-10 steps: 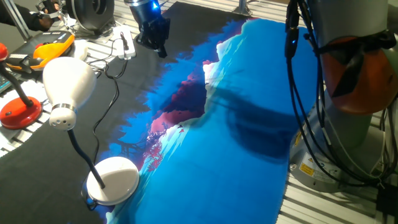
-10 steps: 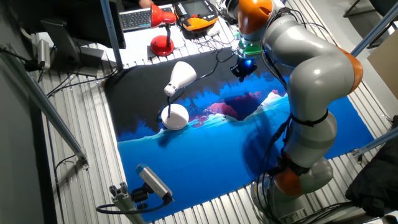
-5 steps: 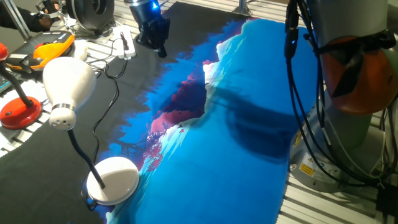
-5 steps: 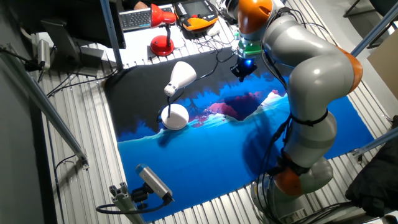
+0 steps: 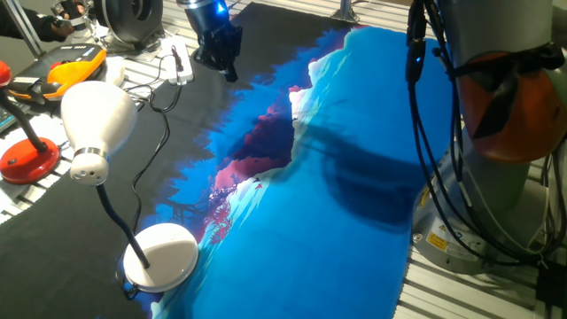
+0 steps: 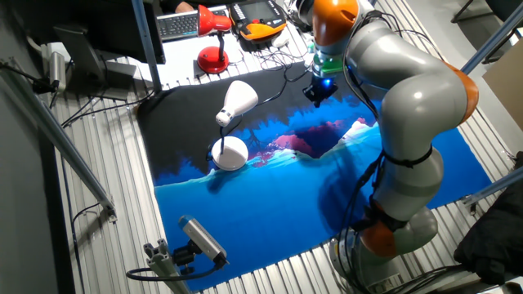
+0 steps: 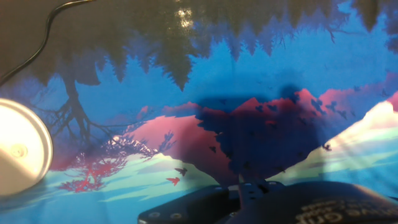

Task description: Turn off the desk lamp by pressing the button

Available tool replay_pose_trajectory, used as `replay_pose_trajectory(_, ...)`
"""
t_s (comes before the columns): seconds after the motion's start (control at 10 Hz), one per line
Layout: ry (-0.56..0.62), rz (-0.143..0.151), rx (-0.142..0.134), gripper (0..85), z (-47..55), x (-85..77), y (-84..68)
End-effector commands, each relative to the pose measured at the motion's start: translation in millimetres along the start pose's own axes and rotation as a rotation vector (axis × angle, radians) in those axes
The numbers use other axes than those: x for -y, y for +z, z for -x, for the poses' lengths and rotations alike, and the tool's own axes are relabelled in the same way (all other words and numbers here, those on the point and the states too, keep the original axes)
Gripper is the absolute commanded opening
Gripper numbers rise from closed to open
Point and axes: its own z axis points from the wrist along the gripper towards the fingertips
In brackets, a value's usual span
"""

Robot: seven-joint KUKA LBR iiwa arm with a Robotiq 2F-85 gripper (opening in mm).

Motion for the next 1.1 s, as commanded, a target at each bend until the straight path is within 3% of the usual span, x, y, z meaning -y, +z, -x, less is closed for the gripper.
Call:
replay_pose_trajectory(0.0, -0.050, 0.080, 0.042, 0.0, 0.0, 0.4, -0.3)
replay_pose_trajectory(0.1, -0.006, 0.146, 0.042, 0.0, 0.0, 0.4, -0.3)
replay_pose_trajectory(0.4, 0.020, 0.196, 0.042, 0.0, 0.0, 0.4, -0.3)
replay_pose_trajectory(0.6, 0.127, 0.395, 0.024, 0.0, 0.0, 0.4, -0.3)
replay_pose_trajectory(0.7, 0.150, 0.451, 0.018, 0.0, 0.0, 0.4, -0.3)
replay_pose_trajectory(0.8, 0.148, 0.481, 0.029, 0.0, 0.0, 0.4, -0.3)
replay_pose_trajectory(0.9, 0.121, 0.526, 0.073, 0.0, 0.0, 0.4, -0.3)
replay_pose_trajectory(1.0, 0.155, 0.574, 0.066, 0.0, 0.0, 0.4, -0.3)
